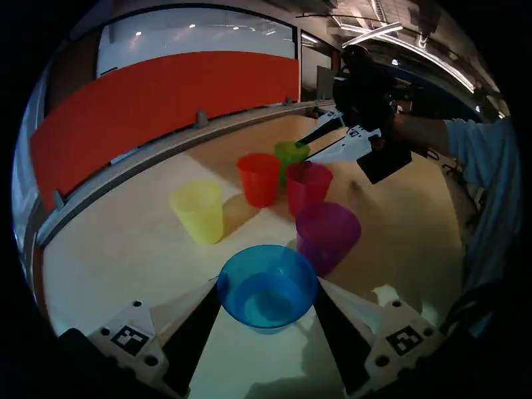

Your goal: Pour water

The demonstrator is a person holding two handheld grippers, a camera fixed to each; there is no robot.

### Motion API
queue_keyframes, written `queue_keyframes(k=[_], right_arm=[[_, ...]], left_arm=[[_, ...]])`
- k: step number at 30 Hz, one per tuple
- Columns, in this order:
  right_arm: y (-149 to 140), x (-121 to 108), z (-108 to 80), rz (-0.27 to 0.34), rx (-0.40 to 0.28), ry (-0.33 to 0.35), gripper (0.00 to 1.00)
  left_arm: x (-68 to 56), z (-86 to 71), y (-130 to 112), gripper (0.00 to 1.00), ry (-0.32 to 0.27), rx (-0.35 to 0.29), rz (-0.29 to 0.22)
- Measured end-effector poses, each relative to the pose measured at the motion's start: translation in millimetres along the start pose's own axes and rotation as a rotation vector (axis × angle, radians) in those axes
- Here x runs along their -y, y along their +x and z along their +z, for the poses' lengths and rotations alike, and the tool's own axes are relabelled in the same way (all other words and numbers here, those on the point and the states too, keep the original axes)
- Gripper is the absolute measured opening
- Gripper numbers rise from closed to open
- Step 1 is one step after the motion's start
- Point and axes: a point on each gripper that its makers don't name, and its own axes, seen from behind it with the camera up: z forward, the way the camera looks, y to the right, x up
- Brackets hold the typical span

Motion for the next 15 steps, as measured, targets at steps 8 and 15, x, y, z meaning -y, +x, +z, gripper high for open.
queue_keyframes(k=[8, 15], right_arm=[[5.5, 1.0, 15.4, 0.005, 0.013, 0.005, 1.00], [4.6, -0.1, 22.7, -0.004, 0.027, -0.003, 0.99]], left_arm=[[6.8, -13.3, 5.4, 0.88, 0.029, -0.022, -0.009], [11.7, -22.3, 7.3, 0.88, 0.046, -0.036, -0.016]])
